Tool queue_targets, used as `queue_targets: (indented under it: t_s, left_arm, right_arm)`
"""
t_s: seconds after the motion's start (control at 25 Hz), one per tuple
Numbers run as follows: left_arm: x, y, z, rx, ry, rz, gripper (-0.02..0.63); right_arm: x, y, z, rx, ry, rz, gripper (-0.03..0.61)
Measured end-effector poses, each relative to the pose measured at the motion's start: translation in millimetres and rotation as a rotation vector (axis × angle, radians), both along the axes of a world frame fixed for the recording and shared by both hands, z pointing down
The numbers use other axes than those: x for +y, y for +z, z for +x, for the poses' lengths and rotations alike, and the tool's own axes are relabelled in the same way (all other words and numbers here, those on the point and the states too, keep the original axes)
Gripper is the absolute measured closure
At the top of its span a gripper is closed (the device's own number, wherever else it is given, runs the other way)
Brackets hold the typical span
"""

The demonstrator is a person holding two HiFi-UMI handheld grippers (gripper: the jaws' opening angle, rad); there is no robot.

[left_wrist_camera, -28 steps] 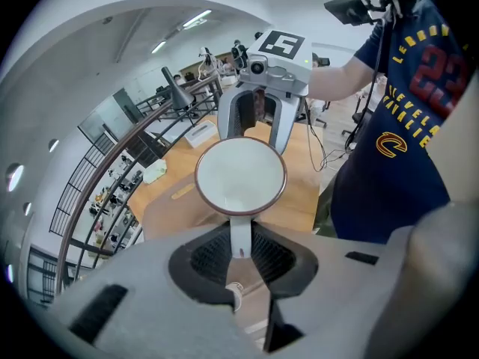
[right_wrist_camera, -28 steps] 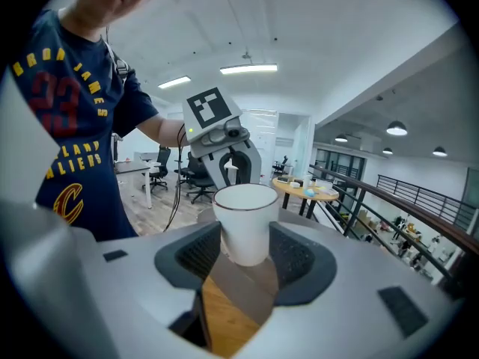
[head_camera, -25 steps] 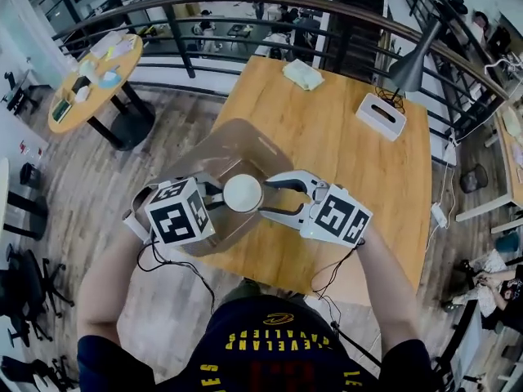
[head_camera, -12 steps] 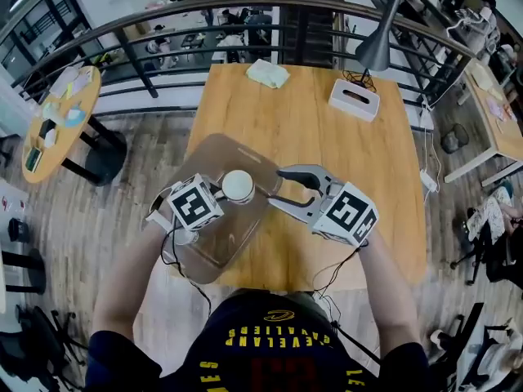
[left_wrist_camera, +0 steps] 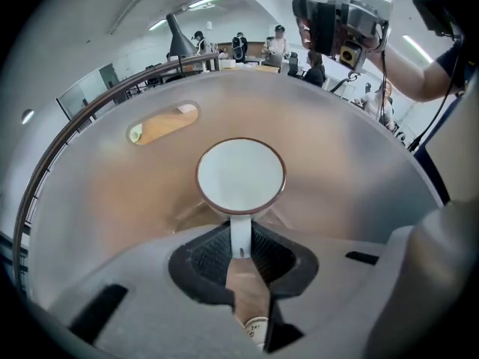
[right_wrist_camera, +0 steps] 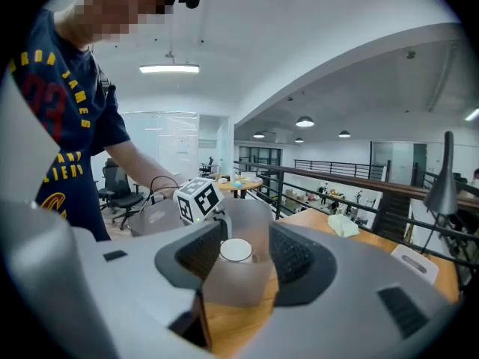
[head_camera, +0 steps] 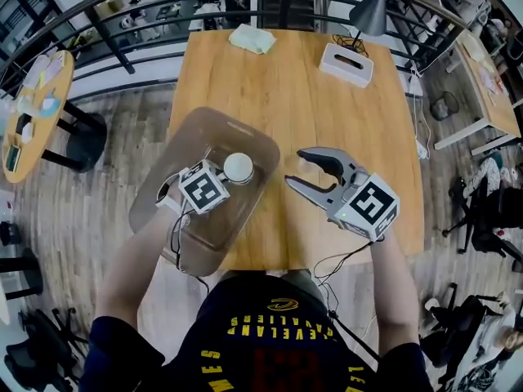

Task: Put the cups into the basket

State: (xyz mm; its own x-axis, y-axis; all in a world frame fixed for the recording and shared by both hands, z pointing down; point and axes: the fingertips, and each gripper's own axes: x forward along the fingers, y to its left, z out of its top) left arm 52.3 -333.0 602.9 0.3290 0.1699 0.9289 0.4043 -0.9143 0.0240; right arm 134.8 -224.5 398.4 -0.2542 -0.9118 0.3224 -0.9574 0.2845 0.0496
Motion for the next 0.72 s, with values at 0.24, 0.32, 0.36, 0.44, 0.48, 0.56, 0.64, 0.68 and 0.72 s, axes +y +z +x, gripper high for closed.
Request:
queue_targets:
  t_s: [0.24,0.32,0.36,0.44,0.48,0.56,0.64,0.68,0.72]
  left_arm:
    - [7.0,32.3,15.4,0.010,-0.004,-0.003,0.546]
    - [8.8,42.0,17.4,0.006,0.007,-0.002,0.546]
    - [9.1,46.6,17.6,0.004,0.013,0.000,0.546]
    - [10.6,54.9,18.0,-0.002,0.024,0.000,0.546]
    - [11.5,58.2,18.4,-0.005,0.029,-0.001,0.546]
    - [12.3,63.0,18.9,-0.008,0.038,-0.002,0.546]
    - [11.5,66.3,18.9,-0.011,0.046,-0.001,0.546]
    - [10.7,68.1,18.9,-0.012,0.049,0.000,0.546]
    - [9.8,69.9,18.8,-0.013,0.052,0.002,0.546]
  right_arm:
    - [11.4,6.9,16.5,-0.050,0.082,-0.018,0.373]
    - [10.8,9.2,17.0,-0.053,0.095,-0.022,0.373]
    - [9.6,10.1,16.4,-0.054,0.097,-0.024,0.373]
    - [8.0,11.7,16.0,-0.054,0.101,-0.029,0.373]
    - [7.6,12.2,16.4,-0.055,0.106,-0.032,0.373]
    - [6.4,12.9,17.9,-0.058,0.116,-0.037,0.373]
    - [4.1,13.5,18.9,-0.058,0.121,-0.039,0.373]
    - [3.1,14.4,19.3,-0.060,0.122,-0.040,0.373]
    - [2.2,15.7,19.6,-0.062,0.125,-0.041,0.373]
